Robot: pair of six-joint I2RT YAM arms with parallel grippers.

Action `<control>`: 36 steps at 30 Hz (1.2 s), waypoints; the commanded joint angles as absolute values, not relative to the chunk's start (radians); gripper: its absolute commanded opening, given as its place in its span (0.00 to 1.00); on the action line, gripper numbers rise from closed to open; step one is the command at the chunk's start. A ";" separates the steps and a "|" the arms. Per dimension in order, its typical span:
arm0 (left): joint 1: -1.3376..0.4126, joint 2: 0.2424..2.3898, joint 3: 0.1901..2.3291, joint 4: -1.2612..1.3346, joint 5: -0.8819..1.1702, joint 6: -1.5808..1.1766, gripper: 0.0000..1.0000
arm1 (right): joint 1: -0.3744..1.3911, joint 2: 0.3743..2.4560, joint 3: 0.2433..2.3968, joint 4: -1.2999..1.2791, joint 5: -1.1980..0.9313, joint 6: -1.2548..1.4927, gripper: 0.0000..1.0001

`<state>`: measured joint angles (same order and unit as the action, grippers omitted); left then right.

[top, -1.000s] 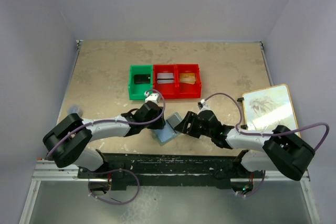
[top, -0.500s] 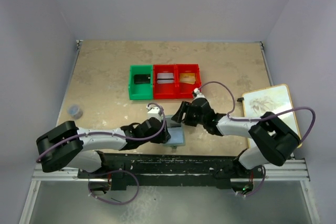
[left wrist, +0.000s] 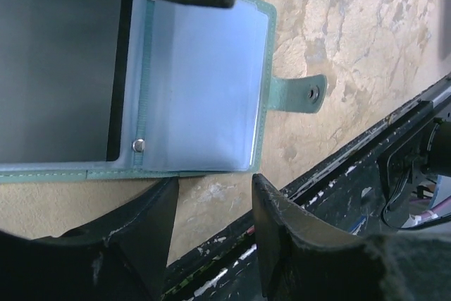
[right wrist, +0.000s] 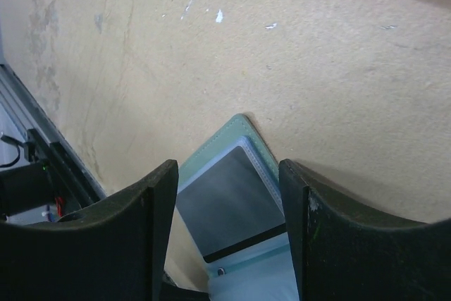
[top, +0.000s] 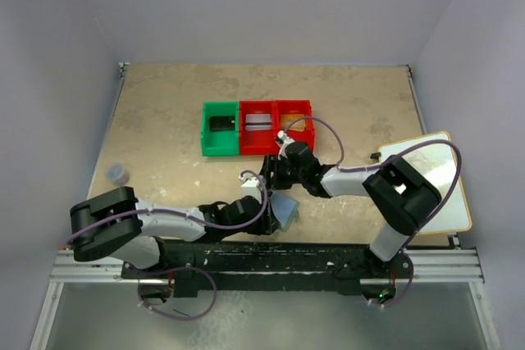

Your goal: Take the credit cards out of the card holder

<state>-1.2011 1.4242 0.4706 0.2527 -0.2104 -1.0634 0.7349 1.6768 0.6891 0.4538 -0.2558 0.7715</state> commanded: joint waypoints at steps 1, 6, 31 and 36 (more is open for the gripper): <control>-1.212 1.393 0.494 0.201 -0.287 -1.058 0.44 | 0.746 1.674 0.762 0.367 -0.320 0.701 0.61; -1.214 1.219 0.474 -0.007 -0.523 -1.079 0.45 | 0.746 1.517 0.719 0.309 -0.147 0.741 0.64; -0.977 1.264 0.640 -0.114 -0.410 -0.765 0.41 | 0.838 1.337 0.346 0.689 -0.090 1.151 0.31; -0.976 1.337 0.674 -0.121 -0.386 -0.728 0.41 | 0.839 1.403 0.396 0.631 -0.071 1.117 0.34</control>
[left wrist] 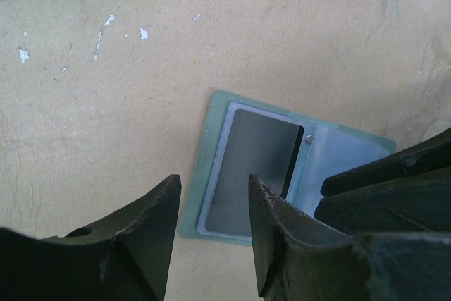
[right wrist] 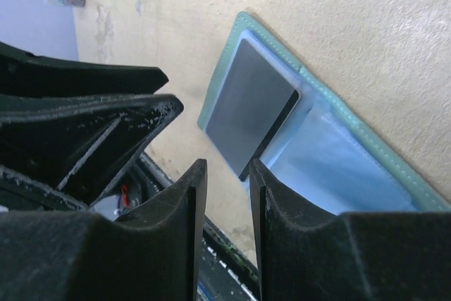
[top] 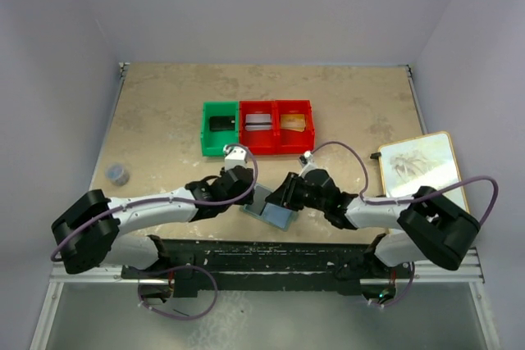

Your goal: Take the credit cards out of the card holder

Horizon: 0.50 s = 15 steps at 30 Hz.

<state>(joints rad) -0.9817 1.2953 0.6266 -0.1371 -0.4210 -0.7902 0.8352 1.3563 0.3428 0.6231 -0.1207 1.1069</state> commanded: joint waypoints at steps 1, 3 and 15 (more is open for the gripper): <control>-0.976 1.352 0.673 -0.105 -0.365 -0.718 0.41 | 0.838 1.433 0.408 0.629 -0.084 1.100 0.35; -0.976 1.382 0.678 -0.086 -0.326 -0.706 0.40 | 0.838 1.494 0.408 0.671 -0.129 1.084 0.35; -0.981 1.420 0.612 -0.047 -0.201 -0.734 0.26 | 0.834 1.595 0.315 0.813 -0.161 1.154 0.34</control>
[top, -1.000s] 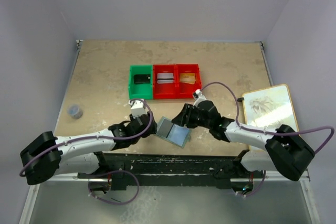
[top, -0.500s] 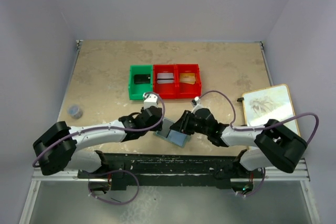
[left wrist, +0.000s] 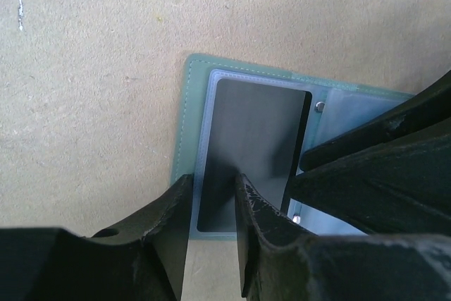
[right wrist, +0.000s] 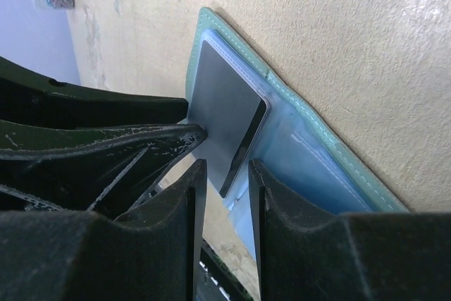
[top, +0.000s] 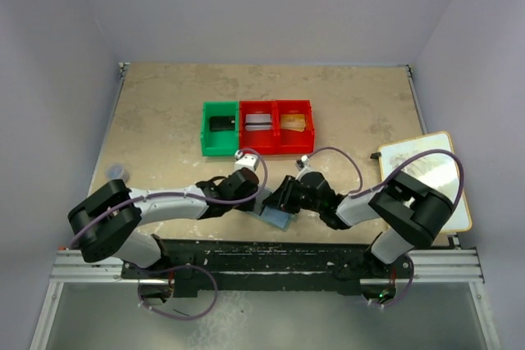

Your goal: Take the credit cards out of the card holder

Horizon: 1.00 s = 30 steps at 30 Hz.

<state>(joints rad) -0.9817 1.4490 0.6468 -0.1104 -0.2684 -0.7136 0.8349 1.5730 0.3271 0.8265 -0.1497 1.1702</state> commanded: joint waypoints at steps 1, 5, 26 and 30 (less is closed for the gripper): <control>-0.985 1.413 0.602 -0.043 -0.200 -0.749 0.25 | 0.831 1.593 0.326 0.796 -0.162 1.137 0.34; -1.026 1.382 0.572 -0.046 -0.219 -0.784 0.22 | 0.798 1.567 0.379 0.715 -0.178 1.061 0.32; -1.077 1.227 0.562 -0.093 -0.394 -0.882 0.29 | 0.770 1.481 0.446 0.540 -0.213 0.912 0.35; -1.077 1.256 0.577 -0.059 -0.378 -0.911 0.29 | 0.769 1.511 0.413 0.613 -0.228 0.937 0.34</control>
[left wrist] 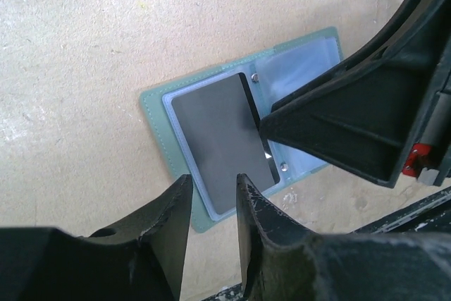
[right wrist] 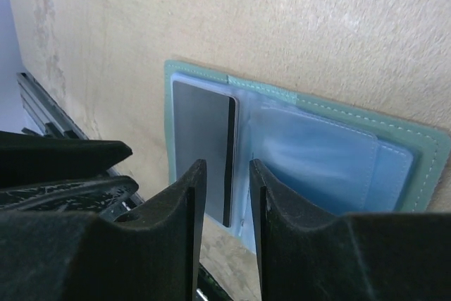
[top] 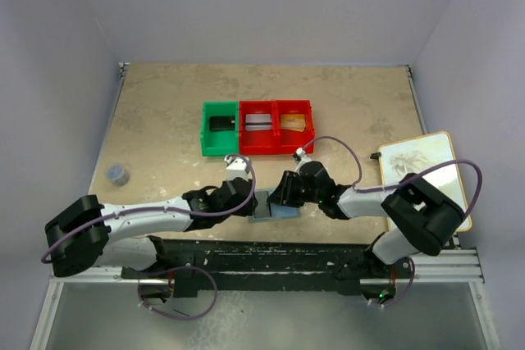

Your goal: Take the credit cards out of the card holder

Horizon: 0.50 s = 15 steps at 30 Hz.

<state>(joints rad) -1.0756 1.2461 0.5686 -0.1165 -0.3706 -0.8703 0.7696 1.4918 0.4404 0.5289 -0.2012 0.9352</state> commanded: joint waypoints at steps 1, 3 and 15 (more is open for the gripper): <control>-1.077 1.268 0.581 -0.056 -0.381 -0.924 0.28 | 0.770 1.518 0.408 0.617 -0.233 0.933 0.34; -1.077 1.293 0.590 -0.068 -0.400 -0.965 0.25 | 0.763 1.536 0.418 0.605 -0.223 0.932 0.34; -1.077 1.370 0.628 -0.074 -0.391 -0.986 0.17 | 0.753 1.559 0.411 0.568 -0.186 0.910 0.32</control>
